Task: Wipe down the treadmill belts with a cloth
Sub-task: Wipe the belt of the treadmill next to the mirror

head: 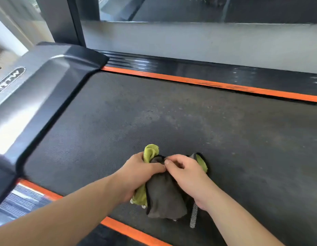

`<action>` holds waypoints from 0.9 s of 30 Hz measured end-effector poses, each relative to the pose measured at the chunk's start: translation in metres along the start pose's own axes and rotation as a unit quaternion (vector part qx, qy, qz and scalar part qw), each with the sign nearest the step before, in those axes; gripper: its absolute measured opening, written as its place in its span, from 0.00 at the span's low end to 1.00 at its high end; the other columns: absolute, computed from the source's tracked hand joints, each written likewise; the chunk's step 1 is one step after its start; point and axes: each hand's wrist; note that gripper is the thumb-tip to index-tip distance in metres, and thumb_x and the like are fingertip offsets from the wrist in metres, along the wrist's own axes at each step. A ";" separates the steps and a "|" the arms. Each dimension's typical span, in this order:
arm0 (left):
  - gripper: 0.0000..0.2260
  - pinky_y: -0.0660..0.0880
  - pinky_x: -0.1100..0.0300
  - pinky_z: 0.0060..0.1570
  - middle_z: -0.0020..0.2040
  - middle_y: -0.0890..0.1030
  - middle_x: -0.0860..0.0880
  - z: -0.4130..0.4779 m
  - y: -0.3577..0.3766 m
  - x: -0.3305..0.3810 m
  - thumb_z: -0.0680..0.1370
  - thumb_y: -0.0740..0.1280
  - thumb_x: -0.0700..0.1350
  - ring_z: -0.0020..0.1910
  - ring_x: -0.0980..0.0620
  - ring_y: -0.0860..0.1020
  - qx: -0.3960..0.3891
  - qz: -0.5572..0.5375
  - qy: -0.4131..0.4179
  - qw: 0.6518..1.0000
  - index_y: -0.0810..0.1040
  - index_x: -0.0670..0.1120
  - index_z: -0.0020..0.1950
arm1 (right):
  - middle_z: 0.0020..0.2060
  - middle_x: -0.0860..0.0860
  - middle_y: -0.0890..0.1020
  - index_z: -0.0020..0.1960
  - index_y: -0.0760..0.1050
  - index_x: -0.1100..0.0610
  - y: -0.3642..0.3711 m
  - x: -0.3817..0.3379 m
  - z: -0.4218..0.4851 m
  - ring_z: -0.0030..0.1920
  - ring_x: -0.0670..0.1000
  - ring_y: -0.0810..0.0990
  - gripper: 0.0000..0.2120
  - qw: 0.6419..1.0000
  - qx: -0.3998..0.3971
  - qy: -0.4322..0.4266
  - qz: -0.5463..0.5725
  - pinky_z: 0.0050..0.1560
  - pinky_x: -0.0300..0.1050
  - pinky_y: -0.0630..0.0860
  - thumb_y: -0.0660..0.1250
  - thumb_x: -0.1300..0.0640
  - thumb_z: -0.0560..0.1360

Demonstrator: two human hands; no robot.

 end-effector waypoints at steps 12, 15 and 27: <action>0.22 0.78 0.34 0.47 0.51 0.84 0.37 -0.010 -0.167 -0.031 0.66 0.61 0.36 0.49 0.34 0.82 -0.035 0.112 0.145 0.982 0.82 0.50 0.56 | 0.46 0.49 0.87 0.50 0.81 0.48 0.165 -0.068 0.040 0.51 0.51 0.86 0.25 0.998 -0.041 0.026 0.040 0.58 0.56 0.82 0.74 0.32 0.61; 0.18 0.82 0.41 0.50 0.49 0.86 0.48 -0.005 -0.200 -0.018 0.71 0.69 0.38 0.49 0.43 0.84 -0.007 0.181 0.197 0.963 0.83 0.56 0.56 | 0.44 0.52 0.86 0.47 0.80 0.52 0.182 -0.081 0.051 0.46 0.51 0.86 0.21 0.995 -0.023 0.016 0.093 0.52 0.51 0.82 0.73 0.39 0.63; 0.12 0.79 0.51 0.43 0.37 0.82 0.53 0.020 -0.263 -0.023 0.66 0.76 0.52 0.37 0.52 0.80 -0.129 0.309 0.139 0.932 0.81 0.49 0.45 | 0.53 0.66 0.84 0.59 0.81 0.66 0.184 -0.087 0.046 0.50 0.60 0.83 0.20 0.965 -0.073 0.130 0.216 0.63 0.59 0.78 0.72 0.52 0.75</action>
Point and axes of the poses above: each hand's wrist, its own z-axis towards the middle knuckle, its own y-axis out of the palm, x = y × z
